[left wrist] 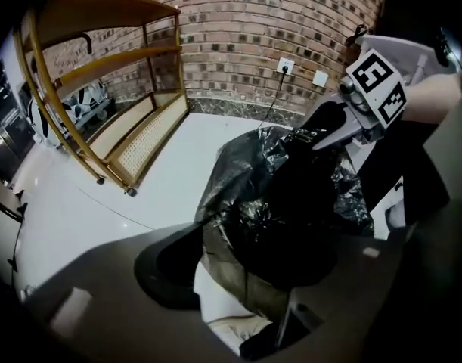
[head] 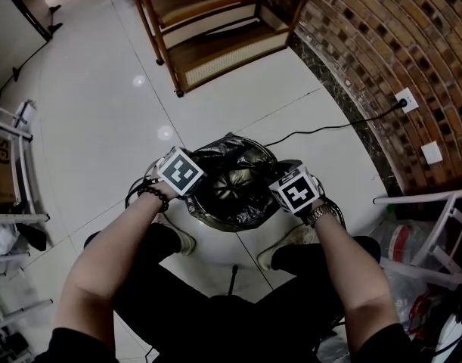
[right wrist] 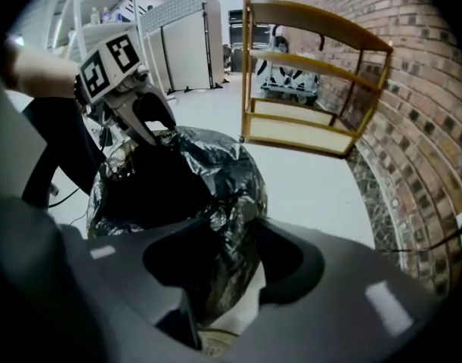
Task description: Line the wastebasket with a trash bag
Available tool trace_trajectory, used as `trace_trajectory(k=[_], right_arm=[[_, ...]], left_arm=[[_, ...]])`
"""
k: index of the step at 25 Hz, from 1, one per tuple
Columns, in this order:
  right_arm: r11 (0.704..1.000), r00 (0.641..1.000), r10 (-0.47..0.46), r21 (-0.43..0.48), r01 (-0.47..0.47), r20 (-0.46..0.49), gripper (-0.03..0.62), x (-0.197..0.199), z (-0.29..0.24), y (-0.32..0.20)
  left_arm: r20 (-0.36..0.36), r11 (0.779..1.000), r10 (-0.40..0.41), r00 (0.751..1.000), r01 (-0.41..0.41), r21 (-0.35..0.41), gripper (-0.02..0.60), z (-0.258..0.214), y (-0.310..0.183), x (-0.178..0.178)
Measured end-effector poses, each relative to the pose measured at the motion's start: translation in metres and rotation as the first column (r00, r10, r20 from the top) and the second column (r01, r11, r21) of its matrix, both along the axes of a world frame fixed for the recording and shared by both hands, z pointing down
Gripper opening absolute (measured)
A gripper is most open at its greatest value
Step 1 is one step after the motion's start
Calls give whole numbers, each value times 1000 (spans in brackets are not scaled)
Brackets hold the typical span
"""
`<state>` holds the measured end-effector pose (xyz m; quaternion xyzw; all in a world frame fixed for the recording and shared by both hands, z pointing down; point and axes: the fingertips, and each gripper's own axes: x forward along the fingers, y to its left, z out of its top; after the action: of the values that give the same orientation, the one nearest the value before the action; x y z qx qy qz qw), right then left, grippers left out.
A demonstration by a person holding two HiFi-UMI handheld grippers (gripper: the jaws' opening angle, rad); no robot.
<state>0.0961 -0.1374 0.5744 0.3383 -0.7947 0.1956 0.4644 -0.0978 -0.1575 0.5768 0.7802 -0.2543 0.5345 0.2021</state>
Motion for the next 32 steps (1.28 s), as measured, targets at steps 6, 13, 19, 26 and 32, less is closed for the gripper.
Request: trace_trajectory(k=[6,13,19,26,32], right_arm=[[998,995,39,-46,-35,93,195,-1,16,-14],[993,986,109,-59,-103,128,193,6,23,-31],[990,976,141,-41,-136,168,193,8,17,-43],[989,969,143,-57,-134,204,195,11,6,-41],[993,973,115,-48,-107,202,229,19,-12,-35]], left_arm=[[-142,997,10,990,-21,-77,288,17,-1,27],[-160,992,-50,986,30,-126,278,27,-11,23],[-152,989,-96,984,77,-125,278,28,-20,15],[-163,985,-140,977,119,-128,298,20,-24,4],[-179,987,-130,975,111,-116,342,3,-23,-1]])
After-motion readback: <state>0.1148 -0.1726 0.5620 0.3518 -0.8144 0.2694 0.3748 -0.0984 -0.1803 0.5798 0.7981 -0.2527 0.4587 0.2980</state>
